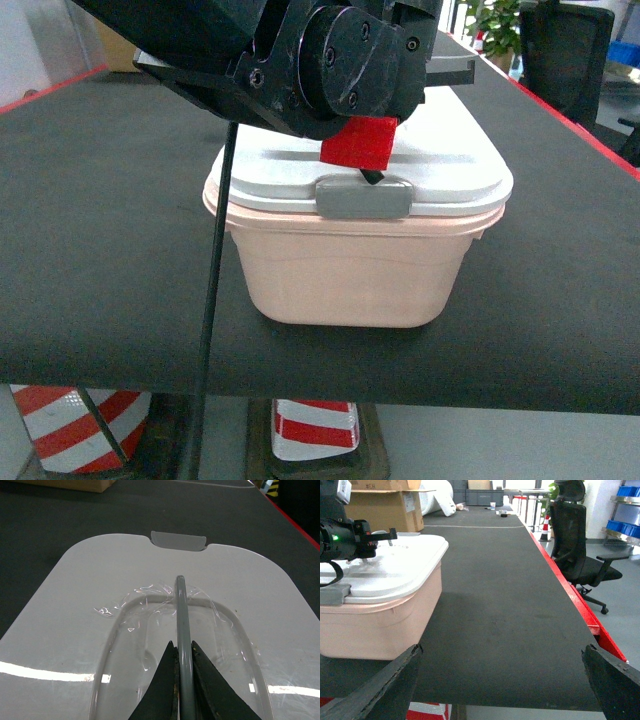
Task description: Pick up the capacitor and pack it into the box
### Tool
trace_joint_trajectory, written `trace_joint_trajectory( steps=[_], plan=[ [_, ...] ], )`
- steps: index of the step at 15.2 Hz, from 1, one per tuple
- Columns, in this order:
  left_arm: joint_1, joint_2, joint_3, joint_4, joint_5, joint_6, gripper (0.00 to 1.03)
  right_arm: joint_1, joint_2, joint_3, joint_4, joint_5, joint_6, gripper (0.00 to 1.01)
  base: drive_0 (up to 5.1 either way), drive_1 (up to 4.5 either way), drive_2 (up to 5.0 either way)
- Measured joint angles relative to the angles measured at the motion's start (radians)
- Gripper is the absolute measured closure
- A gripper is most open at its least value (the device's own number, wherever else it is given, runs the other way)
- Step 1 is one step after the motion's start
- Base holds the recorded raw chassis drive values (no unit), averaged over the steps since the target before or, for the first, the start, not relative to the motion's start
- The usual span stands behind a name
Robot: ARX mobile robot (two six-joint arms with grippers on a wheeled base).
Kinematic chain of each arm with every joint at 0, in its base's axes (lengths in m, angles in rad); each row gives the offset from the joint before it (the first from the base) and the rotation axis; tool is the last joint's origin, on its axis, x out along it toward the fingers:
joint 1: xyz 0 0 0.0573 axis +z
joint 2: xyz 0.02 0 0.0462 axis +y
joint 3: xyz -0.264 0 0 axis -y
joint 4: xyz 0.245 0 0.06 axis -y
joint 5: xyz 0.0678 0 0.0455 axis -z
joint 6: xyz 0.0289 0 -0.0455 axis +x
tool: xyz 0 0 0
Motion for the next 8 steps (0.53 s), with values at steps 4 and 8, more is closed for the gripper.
trace_joint_trajectory(
  steps=[4,8],
  plan=[
    [0.003,-0.077,-0.068,0.172,0.016,0.07,0.33,0.0,0.0,0.0,0.0,0.0,0.0,0.03,0.0,0.0,0.0],
    [0.002,-0.191,-0.049,0.256,0.032,0.169,0.06,0.0,0.0,0.0,0.0,0.0,0.0,0.03,0.0,0.0,0.0]
  ],
)
